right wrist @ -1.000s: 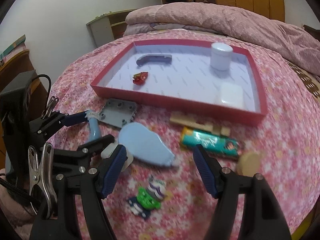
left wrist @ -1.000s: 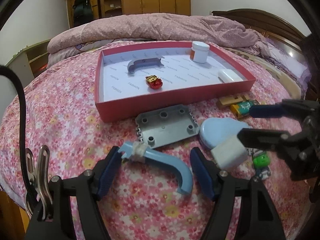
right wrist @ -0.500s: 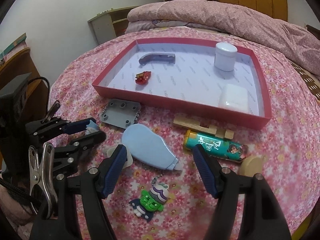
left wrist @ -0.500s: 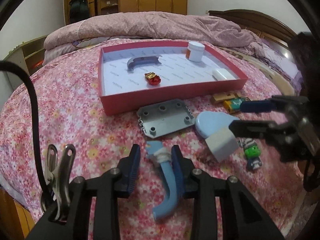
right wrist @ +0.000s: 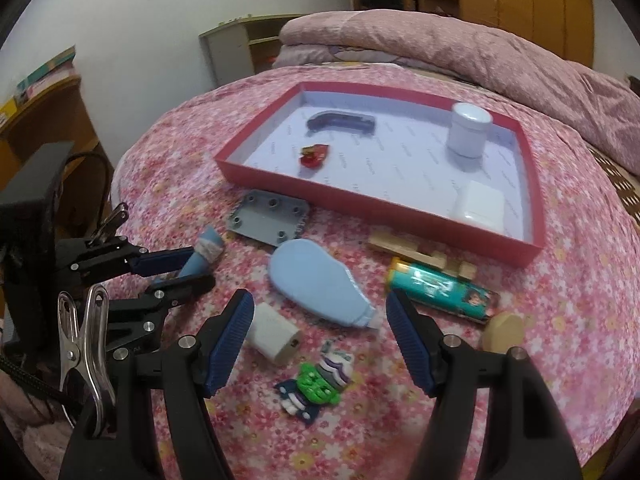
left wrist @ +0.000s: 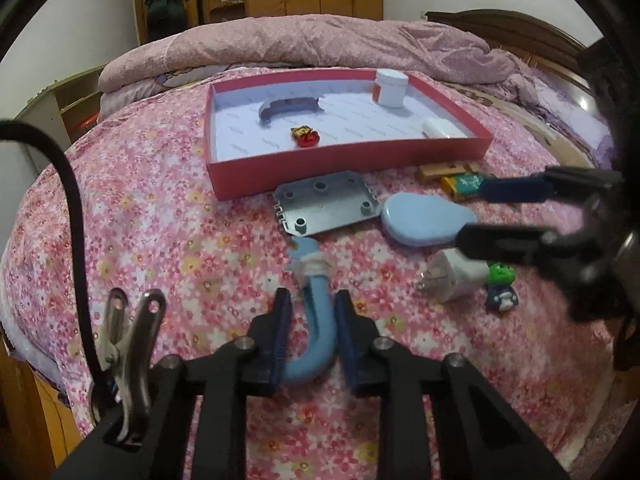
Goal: Organize rigid objects
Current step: 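Grasp the light blue hook with left gripper while right grasps the blue tape dispenser, then lift and carry the blue hook and tape dispenser toward the red tray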
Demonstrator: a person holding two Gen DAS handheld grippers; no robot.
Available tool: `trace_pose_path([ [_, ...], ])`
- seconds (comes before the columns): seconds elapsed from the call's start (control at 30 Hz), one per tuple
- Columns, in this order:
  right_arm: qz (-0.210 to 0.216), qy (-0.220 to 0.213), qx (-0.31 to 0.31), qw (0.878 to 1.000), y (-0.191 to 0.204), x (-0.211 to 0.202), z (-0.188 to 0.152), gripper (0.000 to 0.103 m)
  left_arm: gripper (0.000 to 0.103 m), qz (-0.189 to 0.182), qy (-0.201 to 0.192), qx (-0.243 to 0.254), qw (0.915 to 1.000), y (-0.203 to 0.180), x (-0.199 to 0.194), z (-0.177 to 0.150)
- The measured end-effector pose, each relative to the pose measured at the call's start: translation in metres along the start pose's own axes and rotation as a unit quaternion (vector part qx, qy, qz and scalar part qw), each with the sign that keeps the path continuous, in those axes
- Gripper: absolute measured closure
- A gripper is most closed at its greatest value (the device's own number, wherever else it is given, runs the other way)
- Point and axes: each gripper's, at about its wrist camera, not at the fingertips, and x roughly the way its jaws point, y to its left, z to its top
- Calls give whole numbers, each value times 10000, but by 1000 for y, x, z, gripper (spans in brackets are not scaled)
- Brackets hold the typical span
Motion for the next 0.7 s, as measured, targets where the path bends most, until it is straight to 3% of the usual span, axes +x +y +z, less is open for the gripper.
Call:
trace_pose_path([
  [0.07, 14, 65, -44, 10000, 2, 6, 2, 32, 89, 52, -10, -50, 10000, 3, -1, 1],
  [0.4, -248, 415, -492, 9976, 16, 45, 14, 32, 90, -241, -51, -735, 9970, 27, -2, -3],
  [0.47, -312, 324, -476, 9979, 18, 45, 13, 34, 90, -265, -105, -733, 9969, 27, -4, -3],
  [0.5, -409, 278, -492, 9976, 19, 45, 12, 45, 90, -270, -128, -721, 9969, 27, -5, -3],
  [0.53, -411, 251, -501, 9976, 19, 43, 11, 48, 90, -279, -153, -717, 9969, 27, -6, -3],
  [0.7, -214, 175, -247, 9993, 14, 37, 10, 48, 90, -338, -328, -790, 9958, 29, -16, 3],
])
